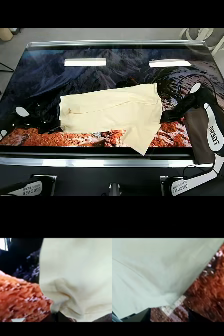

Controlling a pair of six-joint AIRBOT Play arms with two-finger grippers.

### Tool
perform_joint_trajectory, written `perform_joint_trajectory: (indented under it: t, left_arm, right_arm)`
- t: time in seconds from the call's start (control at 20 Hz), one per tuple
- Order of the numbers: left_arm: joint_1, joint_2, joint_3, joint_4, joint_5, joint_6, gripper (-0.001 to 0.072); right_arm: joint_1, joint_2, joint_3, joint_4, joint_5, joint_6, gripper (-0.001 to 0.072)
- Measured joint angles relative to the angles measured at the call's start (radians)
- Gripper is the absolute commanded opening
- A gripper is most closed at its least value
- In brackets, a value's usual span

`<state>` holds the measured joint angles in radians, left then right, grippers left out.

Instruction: Fold the shirts.

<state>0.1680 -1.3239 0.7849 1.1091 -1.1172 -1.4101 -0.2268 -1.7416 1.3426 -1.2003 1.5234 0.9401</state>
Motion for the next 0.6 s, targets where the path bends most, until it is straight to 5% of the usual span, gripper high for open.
perform_joint_trajectory:
  t: [0.1,0.2,0.25,0.3,0.6]
  left_arm:
    - [0.000,0.015,0.000,-0.003,0.000,0.005,0.0025]
    - [0.000,0.024,0.000,-0.008,-0.002,0.010,0.0025]
    - [0.000,0.028,0.000,-0.007,-0.002,0.012,0.0025]
    - [0.000,0.031,0.001,-0.008,-0.003,0.012,0.0025]
    - [0.000,0.147,0.136,-0.008,-0.004,0.015,0.0022]
  right_arm:
    - [0.000,0.002,-0.043,0.039,-0.047,-0.006,0.0482]
    - [-0.002,0.005,-0.072,0.071,-0.077,-0.003,0.0271]
    - [0.000,0.003,-0.083,0.079,-0.107,-0.002,0.0068]
    - [0.000,0.003,-0.090,0.078,-0.136,-0.001,0.0018]
    - [0.000,0.137,-0.006,0.087,-0.206,-0.063,0.0015]
